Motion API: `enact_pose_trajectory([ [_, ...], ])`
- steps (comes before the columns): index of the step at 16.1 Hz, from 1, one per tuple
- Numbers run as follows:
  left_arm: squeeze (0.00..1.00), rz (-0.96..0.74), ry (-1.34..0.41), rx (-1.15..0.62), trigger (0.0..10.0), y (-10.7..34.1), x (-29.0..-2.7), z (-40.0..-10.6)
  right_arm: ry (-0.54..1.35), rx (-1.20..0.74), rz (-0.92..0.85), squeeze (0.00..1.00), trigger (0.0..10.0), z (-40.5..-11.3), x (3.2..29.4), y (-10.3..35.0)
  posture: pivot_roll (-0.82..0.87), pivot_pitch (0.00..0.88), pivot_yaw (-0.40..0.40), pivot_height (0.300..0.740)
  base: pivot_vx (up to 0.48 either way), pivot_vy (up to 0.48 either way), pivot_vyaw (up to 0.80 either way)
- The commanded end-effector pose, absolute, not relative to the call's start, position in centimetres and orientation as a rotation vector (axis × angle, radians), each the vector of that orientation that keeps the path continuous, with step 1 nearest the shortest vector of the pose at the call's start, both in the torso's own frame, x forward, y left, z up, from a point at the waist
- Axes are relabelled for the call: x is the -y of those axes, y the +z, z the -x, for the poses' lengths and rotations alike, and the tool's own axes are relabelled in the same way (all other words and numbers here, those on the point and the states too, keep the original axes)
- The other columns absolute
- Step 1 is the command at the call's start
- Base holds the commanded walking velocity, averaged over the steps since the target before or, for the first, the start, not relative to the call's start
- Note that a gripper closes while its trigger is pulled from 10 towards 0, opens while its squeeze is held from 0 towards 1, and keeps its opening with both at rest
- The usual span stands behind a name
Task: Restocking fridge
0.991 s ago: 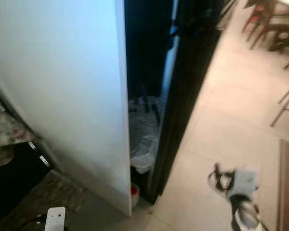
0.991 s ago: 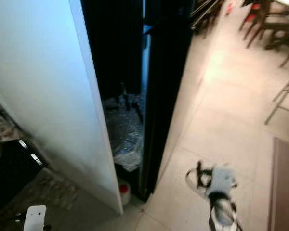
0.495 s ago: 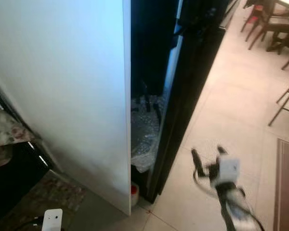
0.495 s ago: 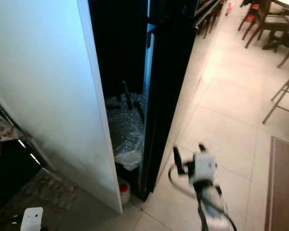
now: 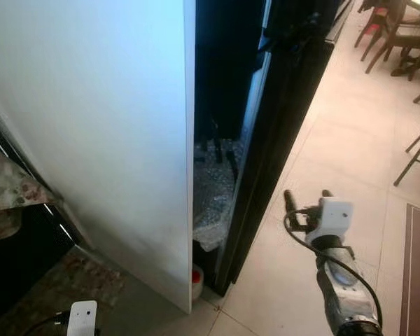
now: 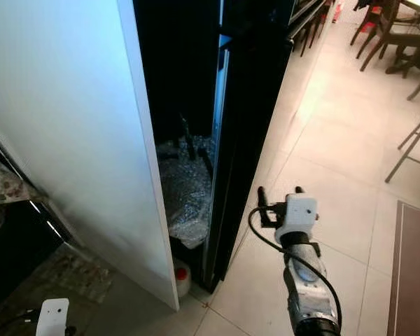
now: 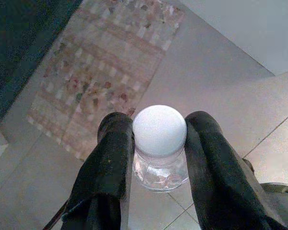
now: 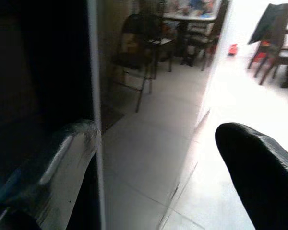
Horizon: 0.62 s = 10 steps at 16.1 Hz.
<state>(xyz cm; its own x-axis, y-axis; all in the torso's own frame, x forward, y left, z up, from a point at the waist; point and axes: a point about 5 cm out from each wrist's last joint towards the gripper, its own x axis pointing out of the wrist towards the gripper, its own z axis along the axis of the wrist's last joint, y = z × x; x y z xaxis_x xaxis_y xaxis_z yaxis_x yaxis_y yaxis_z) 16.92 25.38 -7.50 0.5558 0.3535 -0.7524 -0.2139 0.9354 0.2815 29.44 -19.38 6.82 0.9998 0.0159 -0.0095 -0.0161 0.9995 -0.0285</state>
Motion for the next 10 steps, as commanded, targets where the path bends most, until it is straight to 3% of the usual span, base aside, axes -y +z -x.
enact_pose_trajectory([
  [1, 0.0, -0.166, 0.346, -0.927, 10.0, -7.6, -25.5, -16.6, 0.012, -0.008, 0.035, 0.0, 10.0, -29.8, 19.4, 7.2, -0.1, 0.0, 0.005, 0.74, 0.0, 0.0, 0.0],
  [10, 0.0, -0.158, 0.341, -0.923, 10.0, -7.6, -25.1, -16.8, 0.102, -0.033, 0.059, 0.0, 10.0, -32.3, 18.8, 8.1, -0.1, 0.0, -0.005, 0.74, 0.0, 0.0, 0.0],
])
